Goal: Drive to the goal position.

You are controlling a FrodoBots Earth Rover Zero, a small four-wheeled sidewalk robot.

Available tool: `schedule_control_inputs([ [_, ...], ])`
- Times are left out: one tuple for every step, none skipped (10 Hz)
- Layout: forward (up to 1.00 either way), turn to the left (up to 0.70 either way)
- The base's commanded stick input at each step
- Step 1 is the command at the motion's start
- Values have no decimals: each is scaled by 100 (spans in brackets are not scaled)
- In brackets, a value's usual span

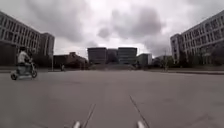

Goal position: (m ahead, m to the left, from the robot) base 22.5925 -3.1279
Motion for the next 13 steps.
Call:
schedule_control_inputs([
  [100,0],
  [100,0],
  [100,0],
  [100,0],
  [100,0],
  [100,0],
  [100,0],
  [100,0],
  [100,0],
  [100,0],
  [100,0],
  [100,0],
  [100,0],
])
